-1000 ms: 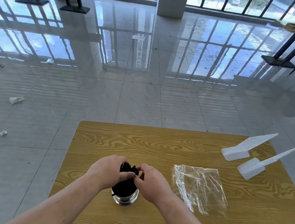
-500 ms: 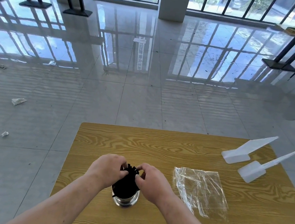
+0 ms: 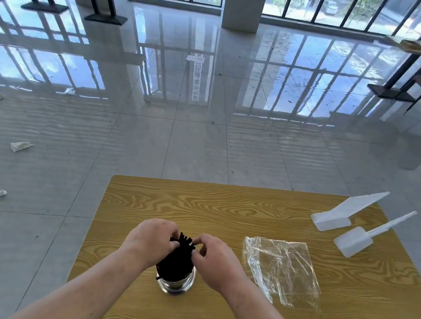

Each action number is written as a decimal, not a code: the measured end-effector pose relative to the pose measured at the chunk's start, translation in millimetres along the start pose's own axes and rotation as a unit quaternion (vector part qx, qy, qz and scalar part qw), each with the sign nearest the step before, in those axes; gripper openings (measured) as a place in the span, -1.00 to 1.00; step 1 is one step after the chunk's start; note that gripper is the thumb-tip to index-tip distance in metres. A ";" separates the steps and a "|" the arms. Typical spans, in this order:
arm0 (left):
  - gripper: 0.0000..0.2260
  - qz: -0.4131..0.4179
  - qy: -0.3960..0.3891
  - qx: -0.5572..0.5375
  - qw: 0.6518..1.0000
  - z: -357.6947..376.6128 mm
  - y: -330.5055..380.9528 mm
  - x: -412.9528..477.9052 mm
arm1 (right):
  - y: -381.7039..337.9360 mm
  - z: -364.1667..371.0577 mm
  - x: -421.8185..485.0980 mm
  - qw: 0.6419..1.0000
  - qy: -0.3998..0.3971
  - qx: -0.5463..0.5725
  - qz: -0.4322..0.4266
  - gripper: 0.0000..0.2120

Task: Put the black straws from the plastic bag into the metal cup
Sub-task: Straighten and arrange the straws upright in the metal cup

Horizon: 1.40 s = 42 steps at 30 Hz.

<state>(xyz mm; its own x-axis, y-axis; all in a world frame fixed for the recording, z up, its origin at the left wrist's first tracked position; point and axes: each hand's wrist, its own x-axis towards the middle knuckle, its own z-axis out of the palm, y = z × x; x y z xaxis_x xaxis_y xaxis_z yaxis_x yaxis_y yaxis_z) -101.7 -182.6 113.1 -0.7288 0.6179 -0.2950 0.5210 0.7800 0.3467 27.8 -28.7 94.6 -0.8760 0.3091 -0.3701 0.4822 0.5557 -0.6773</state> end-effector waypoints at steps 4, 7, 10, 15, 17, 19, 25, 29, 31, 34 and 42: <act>-0.94 0.011 0.006 0.000 1.000 -13.3 1.1 -1.7 | -0.6 -2.7 -1.9 1.000 0.015 0.007 -0.008 -0.73; -0.91 0.022 0.008 0.011 1.000 -28.4 3.7 -2.5 | -4.0 -5.6 -1.8 0.999 0.034 0.008 -0.018 -0.76; -0.92 0.023 0.019 0.009 1.000 -49.9 7.5 -2.7 | -8.3 -9.1 -1.1 0.998 0.057 0.010 -0.027 -0.78; -0.90 -0.004 0.046 -0.026 0.999 -99.0 10.1 -4.8 | -15.2 -15.4 -0.3 0.993 0.109 0.019 -0.048 -0.82; -0.89 -0.017 0.055 -0.038 0.998 -120.3 8.4 -8.7 | -17.3 -18.0 -0.2 0.991 0.120 0.024 -0.054 -0.84; -0.87 -0.023 0.076 -0.057 0.995 -140.0 4.5 -13.9 | -19.2 -21.0 0.2 0.990 0.126 0.029 -0.054 -0.85; -0.87 -0.020 0.149 -0.141 0.978 -175.5 -16.2 -30.4 | -21.3 -23.6 0.0 0.988 0.131 0.066 -0.054 -0.85; -0.90 -0.017 0.209 -0.337 0.918 -168.5 -25.5 -32.7 | -26.0 -22.7 -1.6 0.989 0.112 0.085 -0.044 -0.82; -0.93 -0.028 0.201 -0.463 0.863 -157.1 -25.8 -33.9 | -34.2 -24.2 -3.1 0.987 0.063 0.143 -0.036 -0.84; -0.94 -0.065 0.152 -0.581 0.797 -132.8 -23.4 -34.1 | -54.1 -30.2 -4.2 0.970 -0.042 0.234 -0.043 -0.70; -0.71 -0.117 0.003 -0.633 0.765 -68.3 -35.4 -40.5 | -81.3 -59.3 1.4 0.826 -0.012 0.560 0.060 -0.63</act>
<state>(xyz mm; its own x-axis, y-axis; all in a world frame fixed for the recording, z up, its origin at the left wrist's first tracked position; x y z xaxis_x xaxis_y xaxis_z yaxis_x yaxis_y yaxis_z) -121.0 -242.0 173.5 -0.7402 0.4731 -0.4778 -0.4691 0.1456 0.8710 -12.4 -27.7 186.9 -0.8289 0.2870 -0.4802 0.2713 -0.5445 -0.7937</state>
